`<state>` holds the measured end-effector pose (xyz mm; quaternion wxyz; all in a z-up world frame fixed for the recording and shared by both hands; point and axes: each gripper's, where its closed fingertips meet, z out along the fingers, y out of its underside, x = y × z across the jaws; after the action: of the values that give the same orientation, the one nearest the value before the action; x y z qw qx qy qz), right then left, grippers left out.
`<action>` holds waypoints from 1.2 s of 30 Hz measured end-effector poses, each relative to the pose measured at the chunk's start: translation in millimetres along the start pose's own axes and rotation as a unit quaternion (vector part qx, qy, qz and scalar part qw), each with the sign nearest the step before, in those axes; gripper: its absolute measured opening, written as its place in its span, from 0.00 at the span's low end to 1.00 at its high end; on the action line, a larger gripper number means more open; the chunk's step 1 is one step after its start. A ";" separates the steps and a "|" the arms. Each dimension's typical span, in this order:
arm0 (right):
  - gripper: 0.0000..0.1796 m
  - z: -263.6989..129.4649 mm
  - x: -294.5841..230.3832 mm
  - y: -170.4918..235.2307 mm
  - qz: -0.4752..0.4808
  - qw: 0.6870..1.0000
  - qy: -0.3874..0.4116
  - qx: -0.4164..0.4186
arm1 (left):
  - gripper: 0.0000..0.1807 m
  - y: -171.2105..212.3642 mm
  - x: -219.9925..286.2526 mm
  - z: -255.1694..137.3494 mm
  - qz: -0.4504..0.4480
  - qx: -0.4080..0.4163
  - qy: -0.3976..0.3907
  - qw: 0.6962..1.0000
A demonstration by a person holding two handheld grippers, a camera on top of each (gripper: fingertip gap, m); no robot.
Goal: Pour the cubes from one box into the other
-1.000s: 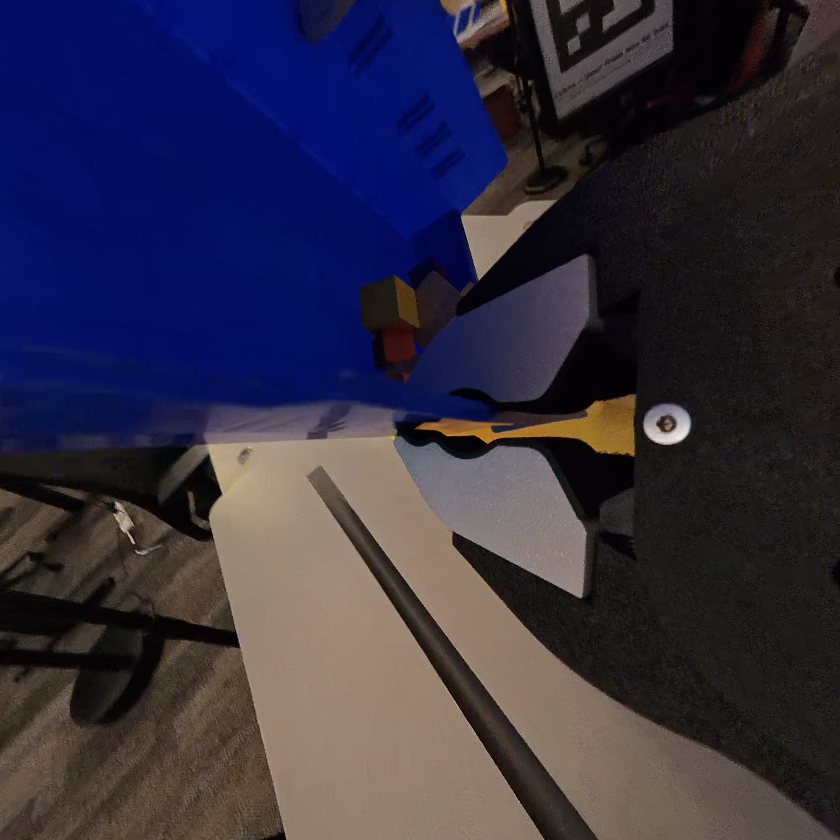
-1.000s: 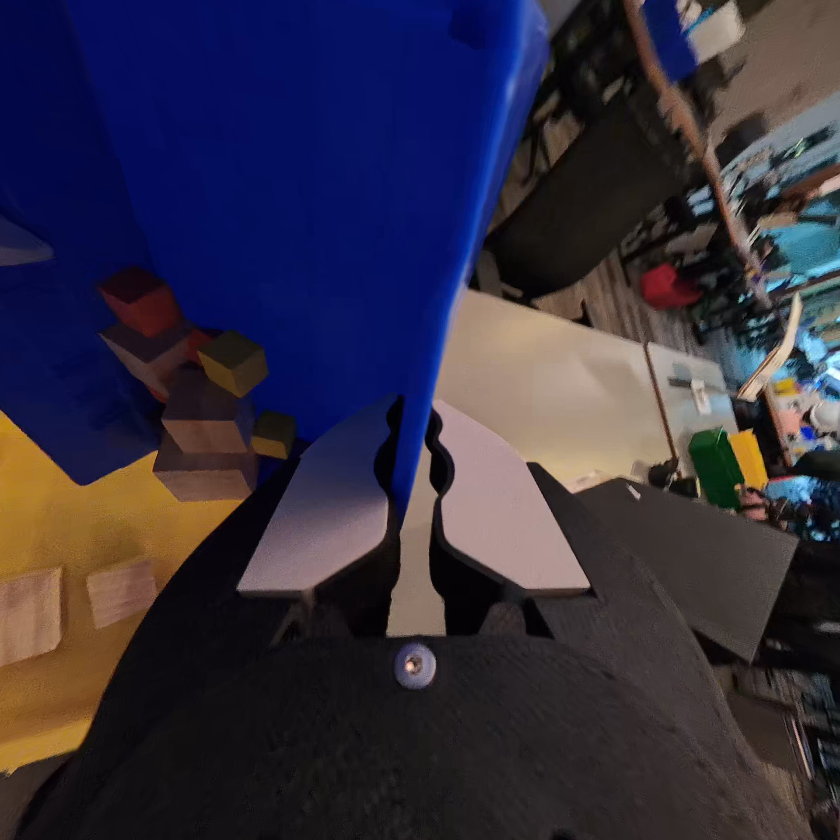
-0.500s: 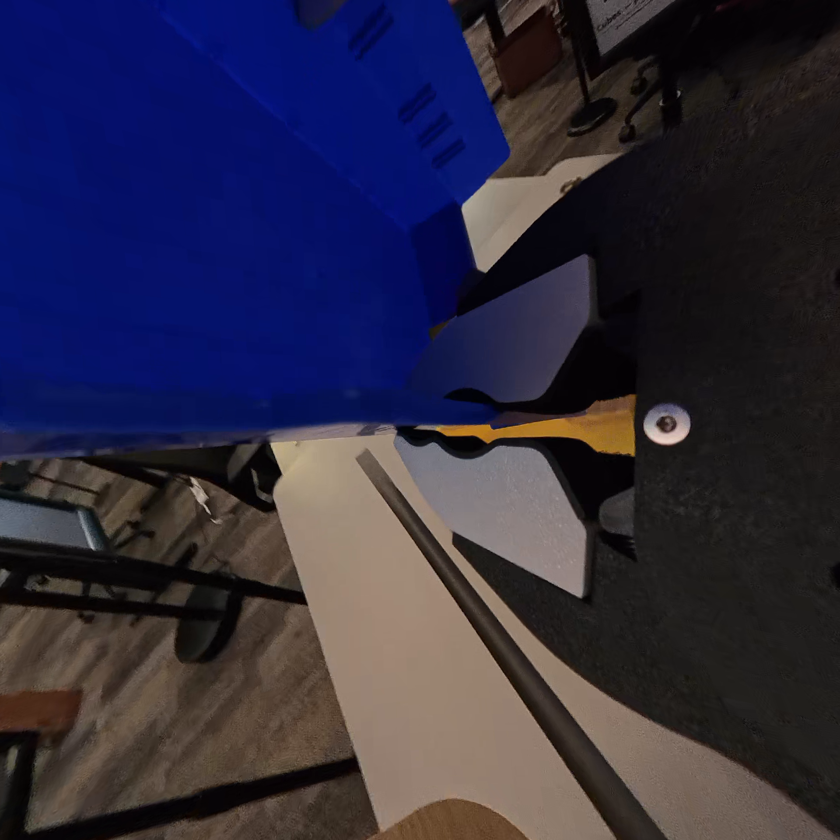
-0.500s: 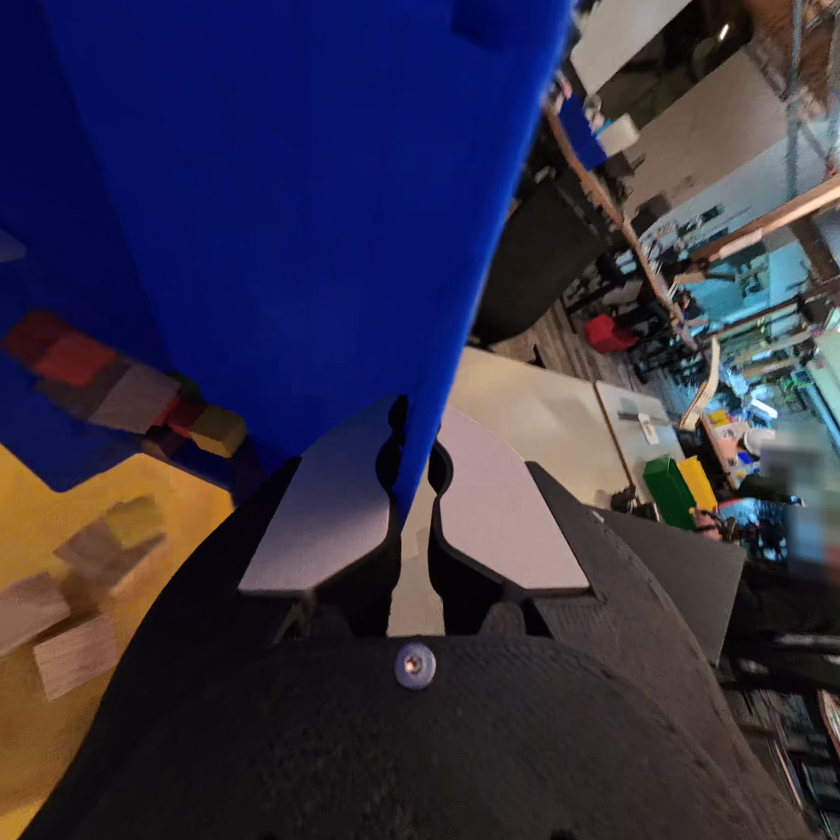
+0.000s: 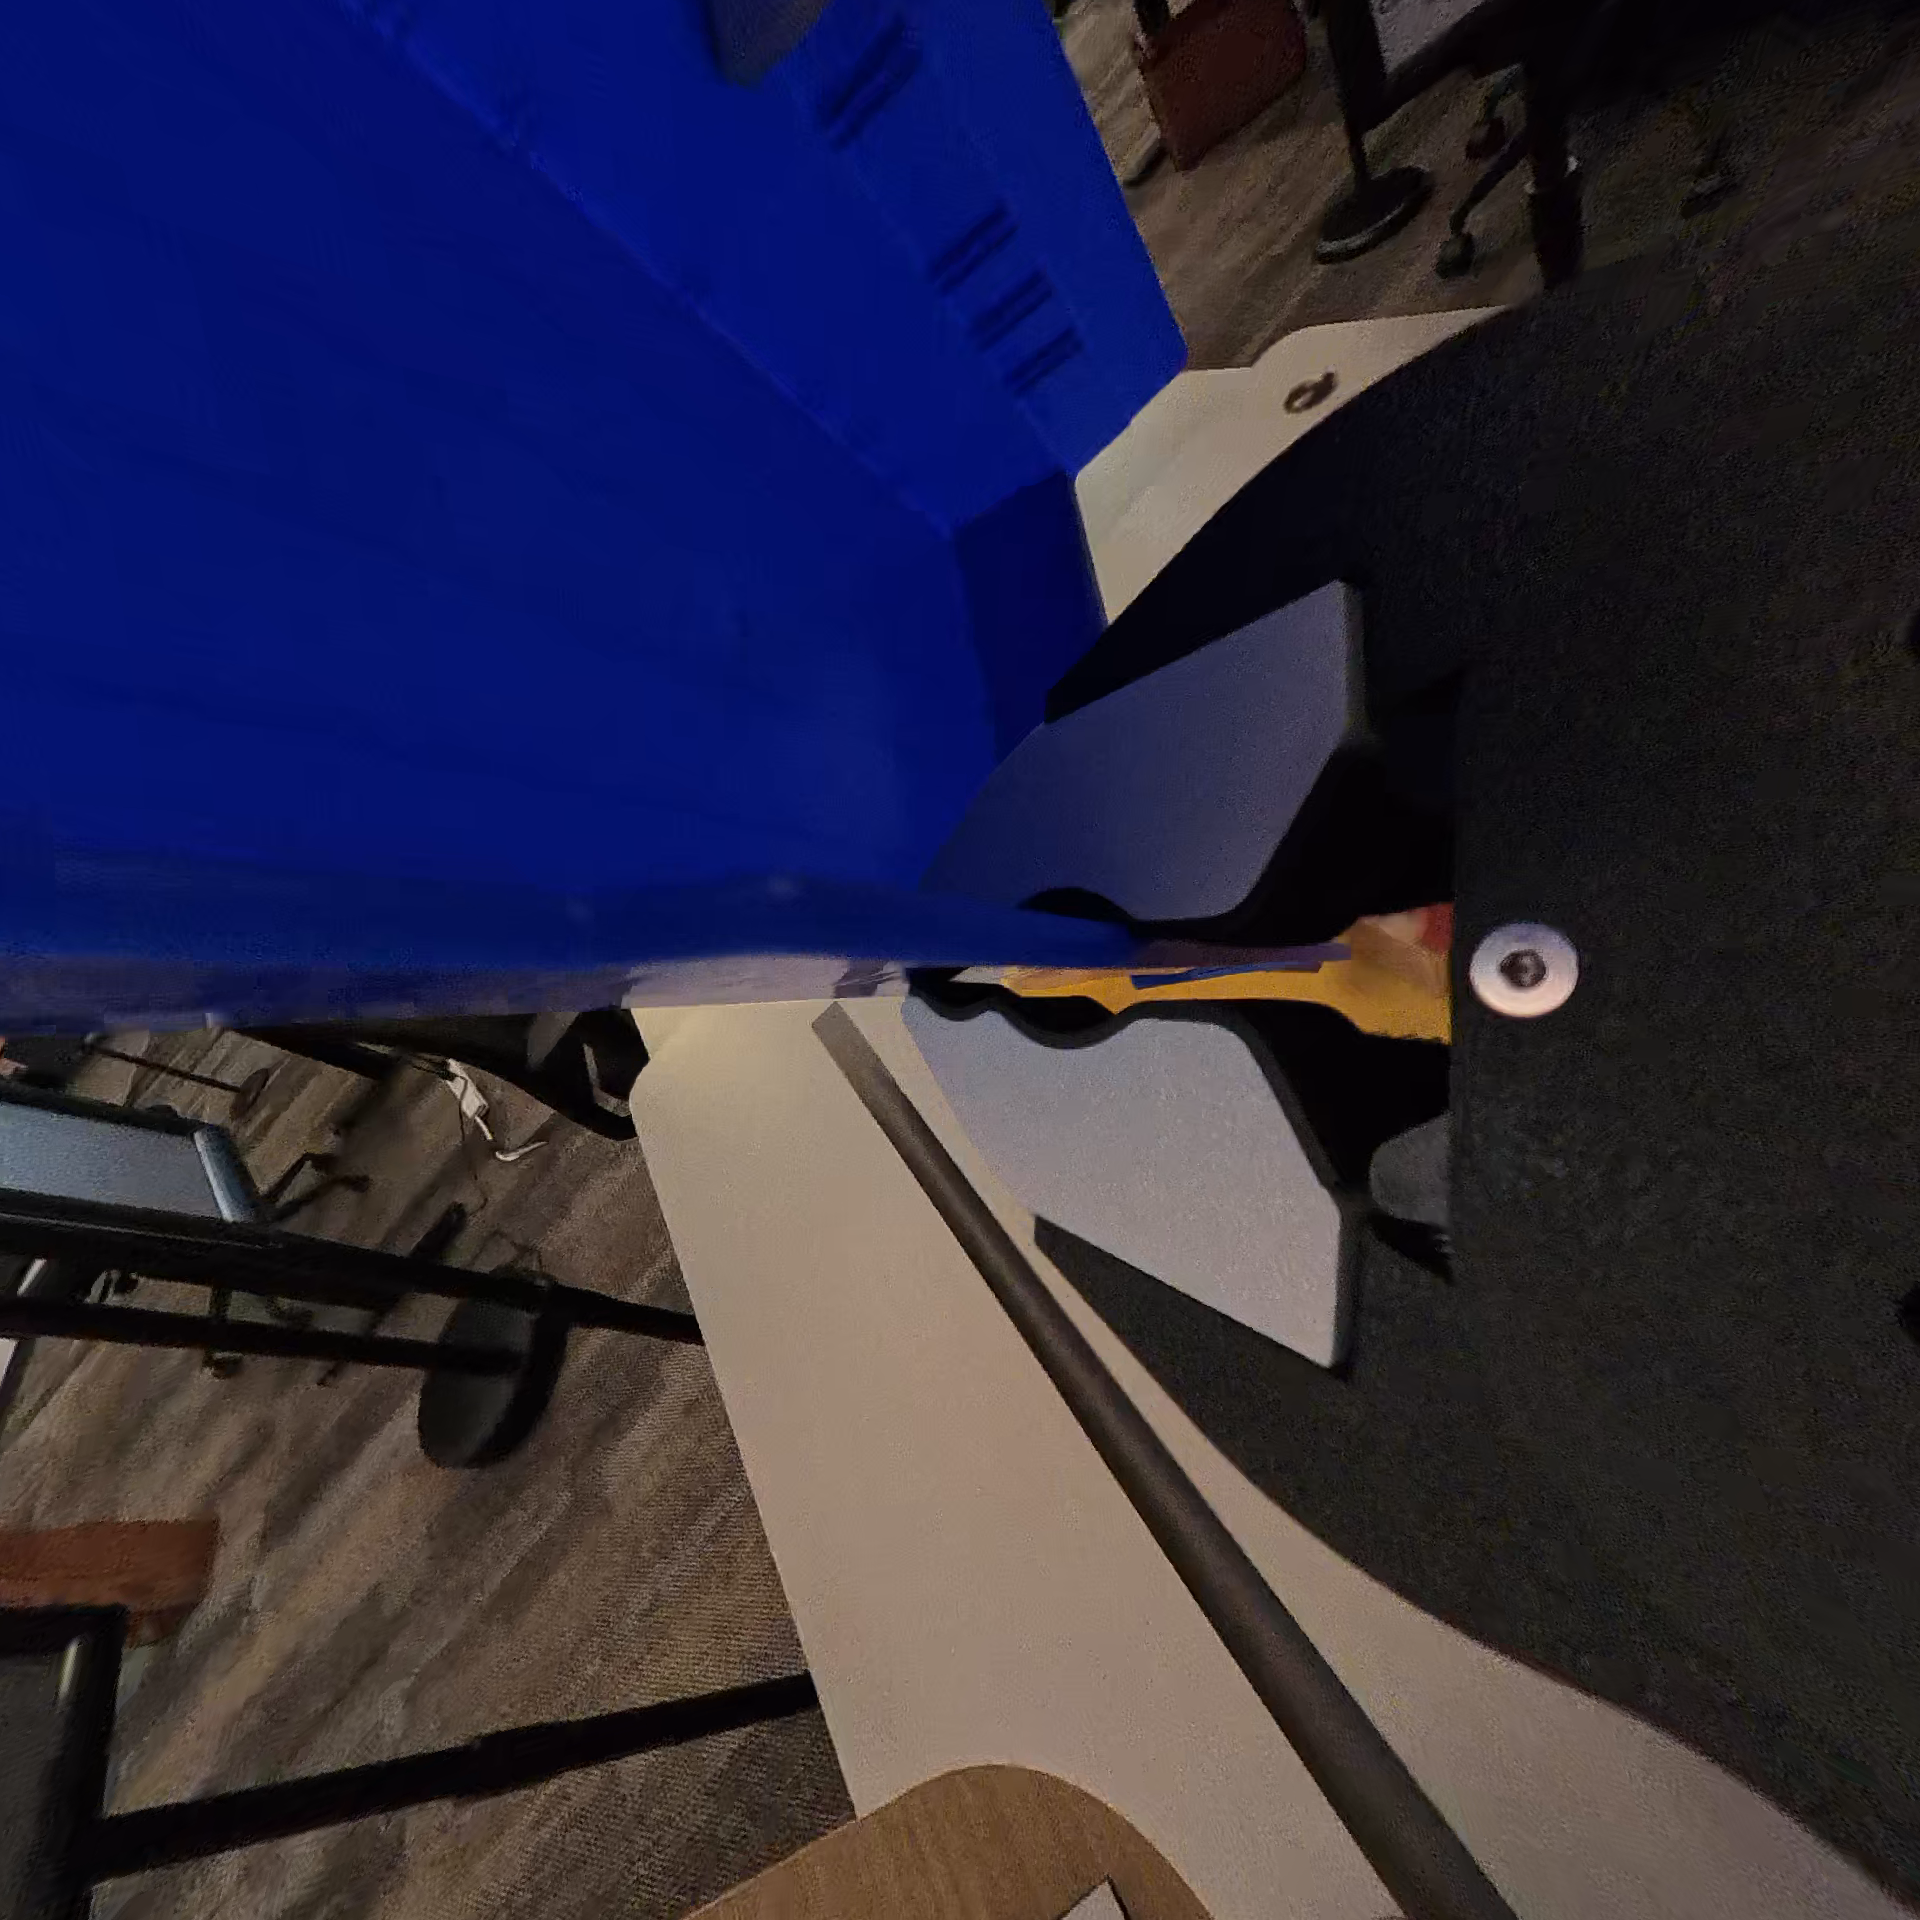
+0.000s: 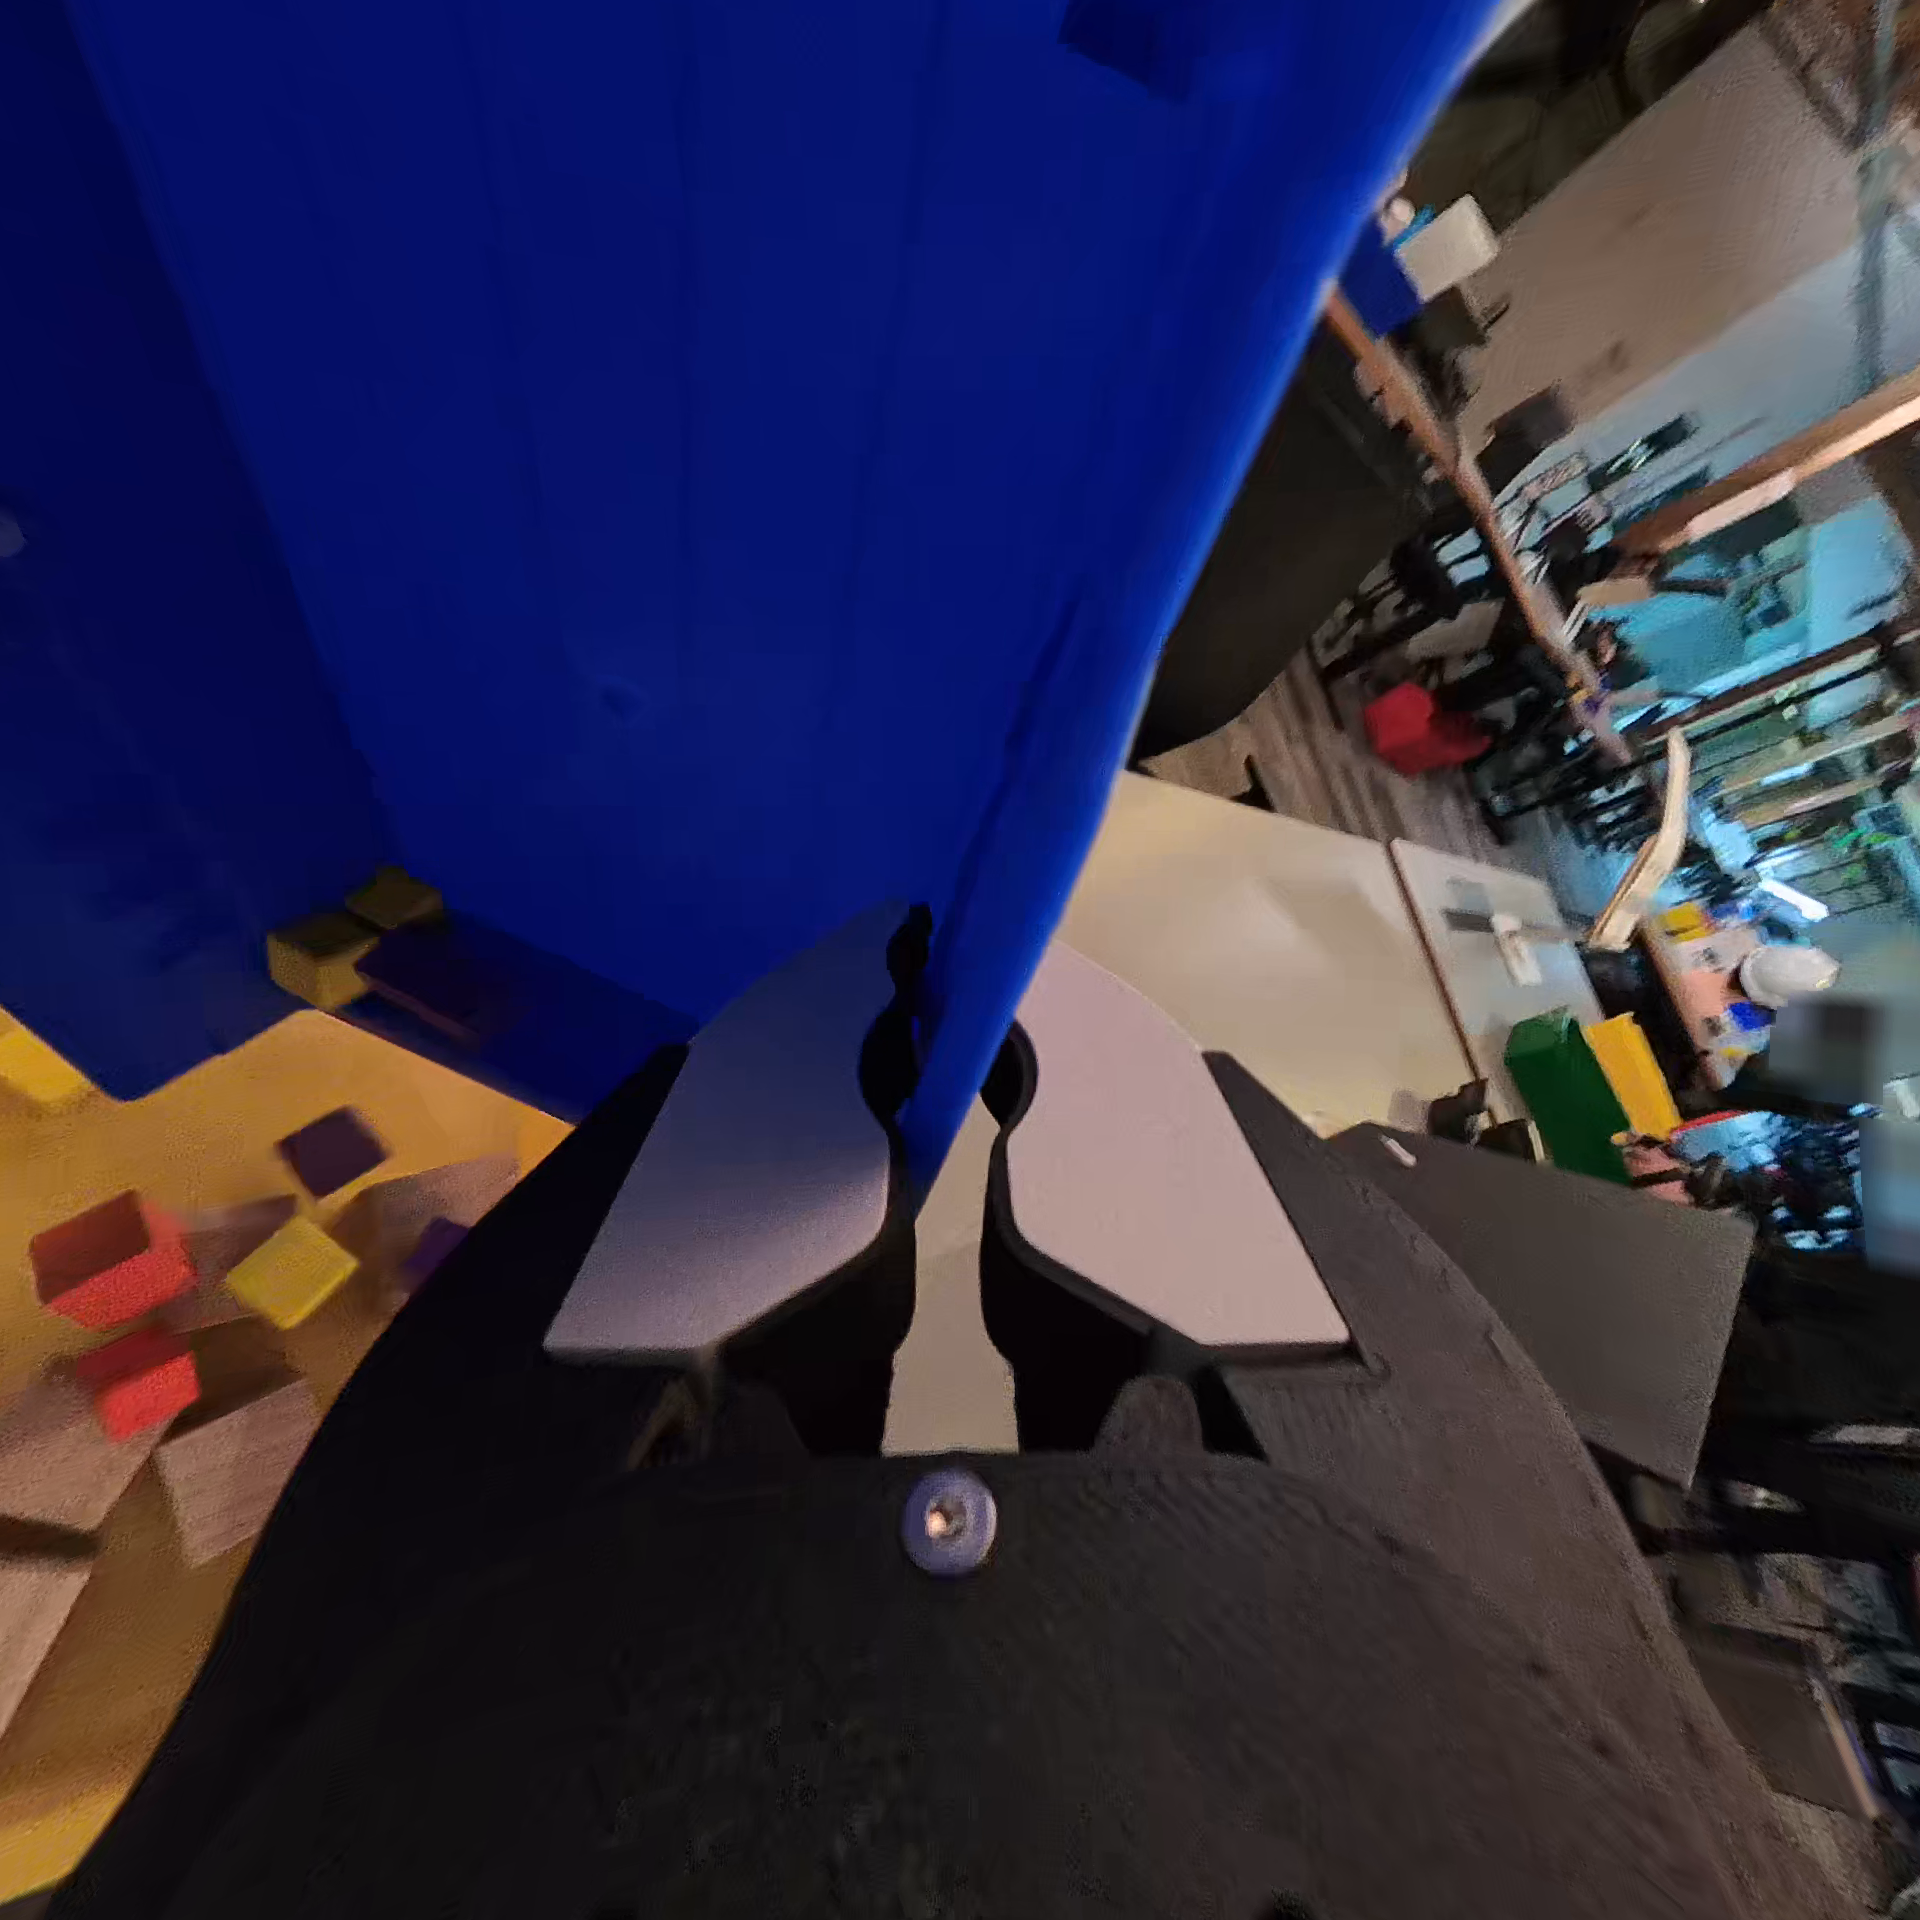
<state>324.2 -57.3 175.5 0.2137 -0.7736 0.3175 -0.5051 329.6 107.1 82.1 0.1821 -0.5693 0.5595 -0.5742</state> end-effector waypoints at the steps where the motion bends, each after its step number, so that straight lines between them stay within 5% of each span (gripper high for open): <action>1: 0.04 -6.6 2.0 -1.6 0.007 1.000 -0.005 0.009 | 0.02 -0.8 4.2 -2.6 0.013 0.009 0.009 1.000; 3: 0.04 -18.6 7.9 -12.3 -0.005 0.998 0.007 0.063 | 0.02 -6.9 7.7 -6.6 0.027 0.041 0.028 0.998; 7: 0.04 -17.7 4.9 -3.3 0.004 1.000 0.002 0.028 | 0.02 -3.0 12.1 -14.2 0.015 0.025 0.007 1.000; 10: 0.03 -47.2 16.6 -20.1 -0.001 0.992 0.022 0.121 | 0.03 -13.4 25.9 -33.6 0.054 0.087 0.012 0.995; 14: 0.03 -27.1 6.3 -5.7 -0.004 0.999 0.012 0.052 | 0.02 -1.3 16.7 -28.8 0.014 0.041 -0.009 0.999; 17: 0.04 -51.6 11.7 -17.6 -0.005 0.992 0.027 0.126 | 0.02 -10.8 24.4 -38.0 0.043 0.087 0.005 0.995; 21: 0.04 -31.9 6.6 -9.9 -0.002 0.996 0.007 0.086 | 0.02 -4.5 18.1 -33.1 0.013 0.058 -0.013 0.998; 25: 0.06 -37.8 14.9 -13.2 -0.014 0.991 0.016 0.129 | 0.03 -4.0 30.1 -38.9 0.030 0.067 -0.009 0.997; 28: 0.14 -41.0 14.2 -16.9 -0.020 0.989 0.011 0.148 | 0.02 -2.4 38.5 -38.8 0.008 0.066 0.012 0.998; 31: 0.08 -38.1 31.1 -17.8 -0.037 0.990 0.060 0.121 | 0.04 1.3 47.1 -35.5 0.001 0.056 0.026 0.998; 36: 0.04 -23.4 66.2 -36.6 -0.032 0.997 0.016 0.067 | 0.17 -11.8 90.8 -37.2 -0.104 0.069 0.164 0.979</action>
<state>331.9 -78.5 251.4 0.2437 -0.7591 0.2610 -0.5443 276.9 50.1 143.2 0.0658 -0.5087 0.4785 -0.7127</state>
